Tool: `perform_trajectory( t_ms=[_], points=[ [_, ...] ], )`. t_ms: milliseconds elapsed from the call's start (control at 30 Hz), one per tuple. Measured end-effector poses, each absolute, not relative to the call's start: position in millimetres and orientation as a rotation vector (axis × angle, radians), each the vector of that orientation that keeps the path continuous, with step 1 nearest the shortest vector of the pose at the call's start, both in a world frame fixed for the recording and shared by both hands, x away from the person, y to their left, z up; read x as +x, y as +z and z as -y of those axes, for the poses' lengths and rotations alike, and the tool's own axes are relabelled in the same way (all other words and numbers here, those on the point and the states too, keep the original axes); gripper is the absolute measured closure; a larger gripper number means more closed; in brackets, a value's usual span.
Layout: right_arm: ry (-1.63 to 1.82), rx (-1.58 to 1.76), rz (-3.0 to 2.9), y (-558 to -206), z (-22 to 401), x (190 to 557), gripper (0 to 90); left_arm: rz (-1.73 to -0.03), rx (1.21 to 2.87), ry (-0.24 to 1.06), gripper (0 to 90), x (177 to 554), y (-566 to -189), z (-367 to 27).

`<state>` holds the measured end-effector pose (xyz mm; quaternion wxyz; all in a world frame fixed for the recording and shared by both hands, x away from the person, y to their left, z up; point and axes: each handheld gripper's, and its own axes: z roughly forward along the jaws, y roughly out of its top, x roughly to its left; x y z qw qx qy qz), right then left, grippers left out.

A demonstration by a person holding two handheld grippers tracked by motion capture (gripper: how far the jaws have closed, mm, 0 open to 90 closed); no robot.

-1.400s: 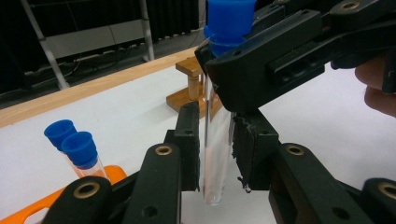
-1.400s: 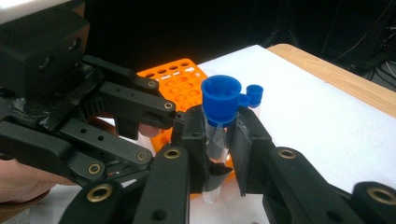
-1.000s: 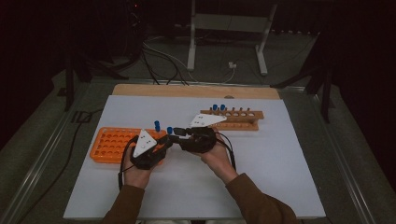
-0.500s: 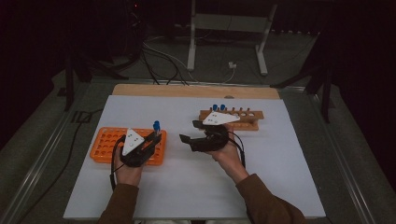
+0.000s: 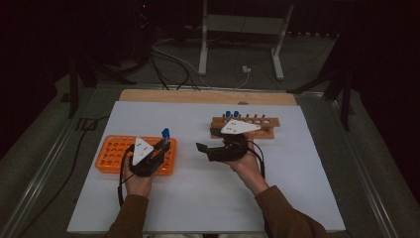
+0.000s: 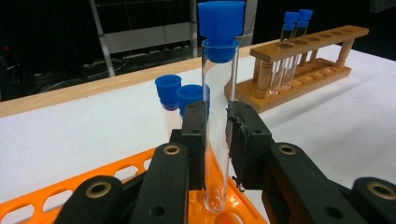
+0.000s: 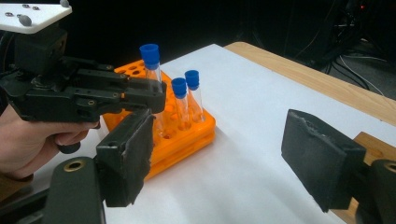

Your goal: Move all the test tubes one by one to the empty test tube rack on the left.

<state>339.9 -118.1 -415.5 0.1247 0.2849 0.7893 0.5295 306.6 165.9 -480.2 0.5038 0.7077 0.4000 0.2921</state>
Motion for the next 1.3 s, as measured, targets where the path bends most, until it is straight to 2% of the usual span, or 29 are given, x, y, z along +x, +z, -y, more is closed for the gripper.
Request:
perform_trajectory(
  t_ms=[167, 900, 1300],
  points=[
    [1.545, 0.834, -2.304, -417.1, 117.3, 340.0, 25.6, -0.964, 1.691, 0.704, 77.8, 308.9, -481.5, -165.1],
    [1.535, 0.856, -2.304, -422.6, 129.6, 339.6, 26.4, -1.043, 1.862, 0.682, 78.0, 313.6, -505.8, -156.8],
    [1.526, 0.891, -2.295, -427.8, 136.7, 341.6, 26.6, -1.067, 1.855, 0.672, 78.1, 311.8, -505.8, -158.2]
  ],
)
